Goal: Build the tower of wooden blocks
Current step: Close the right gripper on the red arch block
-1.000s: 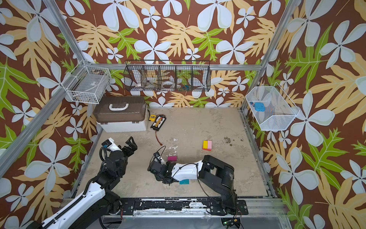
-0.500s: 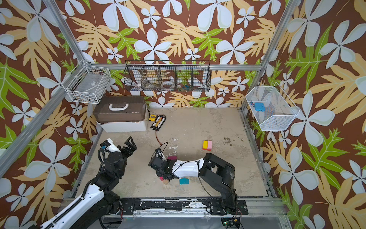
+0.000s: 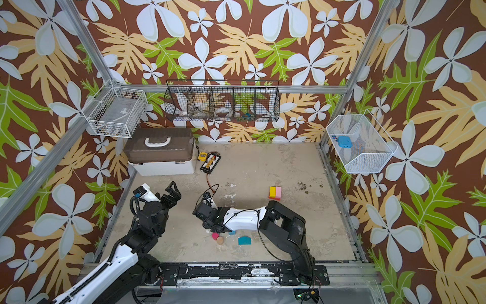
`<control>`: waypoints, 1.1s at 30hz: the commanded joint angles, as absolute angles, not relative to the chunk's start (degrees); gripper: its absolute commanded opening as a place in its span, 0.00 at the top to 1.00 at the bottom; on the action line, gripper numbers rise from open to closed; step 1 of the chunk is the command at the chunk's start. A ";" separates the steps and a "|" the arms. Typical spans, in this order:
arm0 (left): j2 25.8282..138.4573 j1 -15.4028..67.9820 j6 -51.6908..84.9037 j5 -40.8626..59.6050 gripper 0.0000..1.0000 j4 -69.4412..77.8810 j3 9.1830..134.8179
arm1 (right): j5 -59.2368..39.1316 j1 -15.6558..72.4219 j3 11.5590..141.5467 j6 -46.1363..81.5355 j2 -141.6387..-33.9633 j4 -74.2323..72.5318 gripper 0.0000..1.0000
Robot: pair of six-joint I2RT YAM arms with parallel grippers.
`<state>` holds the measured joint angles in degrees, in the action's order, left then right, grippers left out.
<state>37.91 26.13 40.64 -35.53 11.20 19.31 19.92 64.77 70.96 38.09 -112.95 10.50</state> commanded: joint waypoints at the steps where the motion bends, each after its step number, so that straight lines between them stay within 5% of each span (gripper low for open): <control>1: 37.55 26.07 40.96 -35.32 0.00 13.12 18.68 | 21.23 64.93 71.63 37.71 -113.04 12.10 0.67; 33: 39.09 26.05 41.23 -34.46 0.00 13.68 18.89 | 22.86 64.88 68.44 37.48 -105.92 12.69 0.94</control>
<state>38.61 26.13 41.10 -34.68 11.92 18.98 21.23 64.82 69.47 38.28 -108.12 12.78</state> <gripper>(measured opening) 0.996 0.091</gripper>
